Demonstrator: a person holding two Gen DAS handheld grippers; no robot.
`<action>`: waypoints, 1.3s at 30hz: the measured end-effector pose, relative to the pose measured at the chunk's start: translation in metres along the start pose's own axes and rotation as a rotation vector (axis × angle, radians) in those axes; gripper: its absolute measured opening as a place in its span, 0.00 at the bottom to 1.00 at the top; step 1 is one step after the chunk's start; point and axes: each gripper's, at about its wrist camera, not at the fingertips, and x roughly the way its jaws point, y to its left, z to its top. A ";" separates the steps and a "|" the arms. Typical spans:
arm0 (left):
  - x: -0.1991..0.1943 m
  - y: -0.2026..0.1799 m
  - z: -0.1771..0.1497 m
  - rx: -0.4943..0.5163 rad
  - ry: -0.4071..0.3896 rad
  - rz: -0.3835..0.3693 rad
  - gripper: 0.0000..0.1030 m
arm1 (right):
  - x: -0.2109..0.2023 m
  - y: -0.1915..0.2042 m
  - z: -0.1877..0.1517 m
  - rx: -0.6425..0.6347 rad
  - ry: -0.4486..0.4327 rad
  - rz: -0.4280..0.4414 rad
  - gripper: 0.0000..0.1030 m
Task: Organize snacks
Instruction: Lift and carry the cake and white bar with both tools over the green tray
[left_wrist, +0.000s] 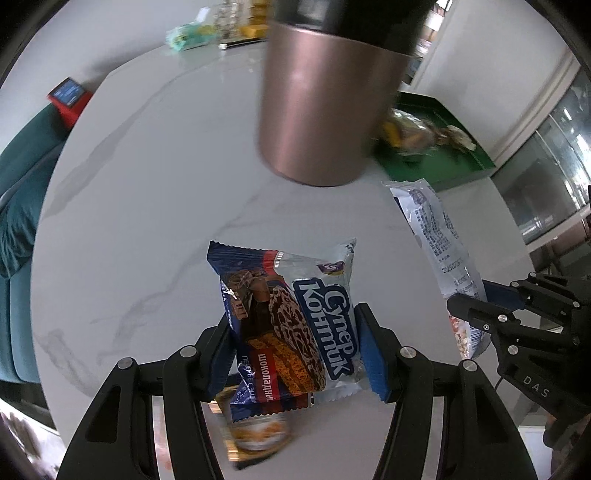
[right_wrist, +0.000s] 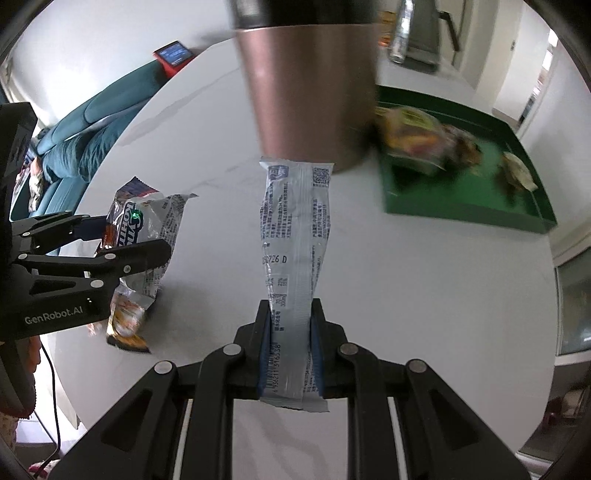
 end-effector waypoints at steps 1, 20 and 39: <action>0.000 -0.011 -0.002 0.007 -0.001 -0.005 0.53 | -0.003 -0.007 -0.003 0.007 -0.002 -0.004 0.06; 0.034 -0.176 0.077 0.062 -0.055 -0.070 0.53 | -0.055 -0.183 -0.019 0.094 -0.059 -0.055 0.06; 0.082 -0.211 0.200 -0.028 -0.133 -0.045 0.53 | -0.030 -0.281 0.092 0.072 -0.093 -0.026 0.06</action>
